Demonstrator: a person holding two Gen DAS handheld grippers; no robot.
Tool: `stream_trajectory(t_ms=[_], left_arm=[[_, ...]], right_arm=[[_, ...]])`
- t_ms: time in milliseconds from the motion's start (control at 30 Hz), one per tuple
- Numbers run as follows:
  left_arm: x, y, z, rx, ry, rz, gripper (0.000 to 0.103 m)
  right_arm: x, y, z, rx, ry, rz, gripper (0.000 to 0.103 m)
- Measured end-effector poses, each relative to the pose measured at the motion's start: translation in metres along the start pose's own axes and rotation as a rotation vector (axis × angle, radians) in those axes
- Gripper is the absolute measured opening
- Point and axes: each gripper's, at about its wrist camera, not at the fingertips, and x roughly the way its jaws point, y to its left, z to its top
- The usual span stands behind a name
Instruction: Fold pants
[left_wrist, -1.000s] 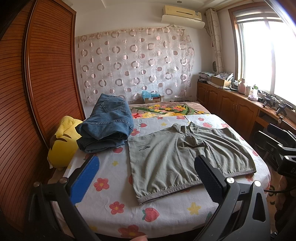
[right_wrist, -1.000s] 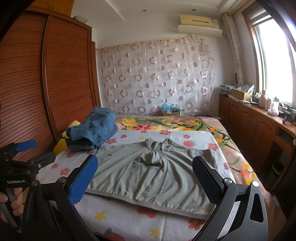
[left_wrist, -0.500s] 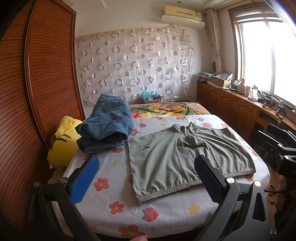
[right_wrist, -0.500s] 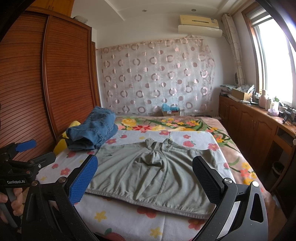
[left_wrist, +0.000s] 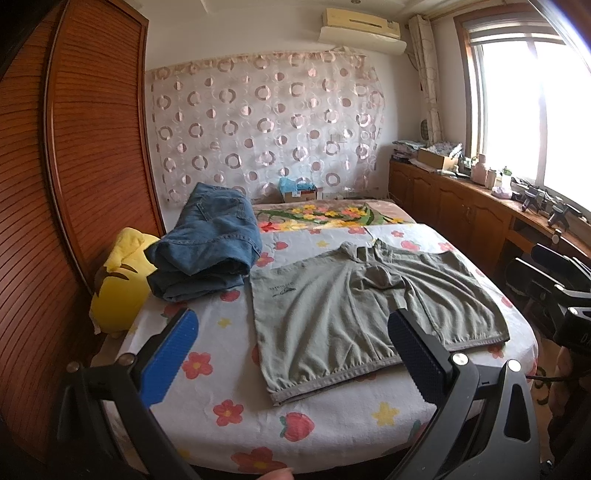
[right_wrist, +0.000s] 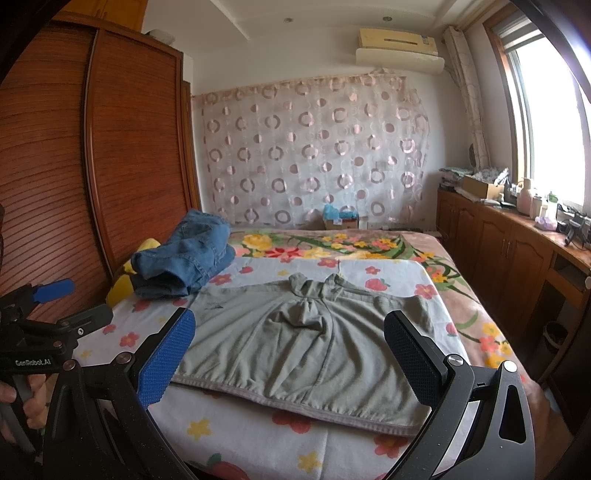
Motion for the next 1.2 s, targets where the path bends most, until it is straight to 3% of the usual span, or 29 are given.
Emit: stream_trajectory(t_ms=[200, 767, 1033, 1200], left_arm=[[0.018, -0.001, -0.009, -0.001, 0.044, -0.038, 0.103], [0.069, 0.018, -0.045, -0.025, 0.161, -0.097, 0.103], [0.085, 0.033, -0.06, -0.069, 0.217, -0.119, 0.103], [0.088, 0.045, -0.067, -0.099, 0.227, -0.124, 0.094]], right_arm=[[0.004, 0.002, -0.003, -0.024, 0.044, 0.003, 0.103], [0.036, -0.063, -0.03, 0.005, 0.157, -0.098, 0.103], [0.05, -0.072, -0.053, 0.009, 0.233, -0.082, 0.099], [0.056, -0.072, -0.062, 0.019, 0.267, -0.078, 0.099]])
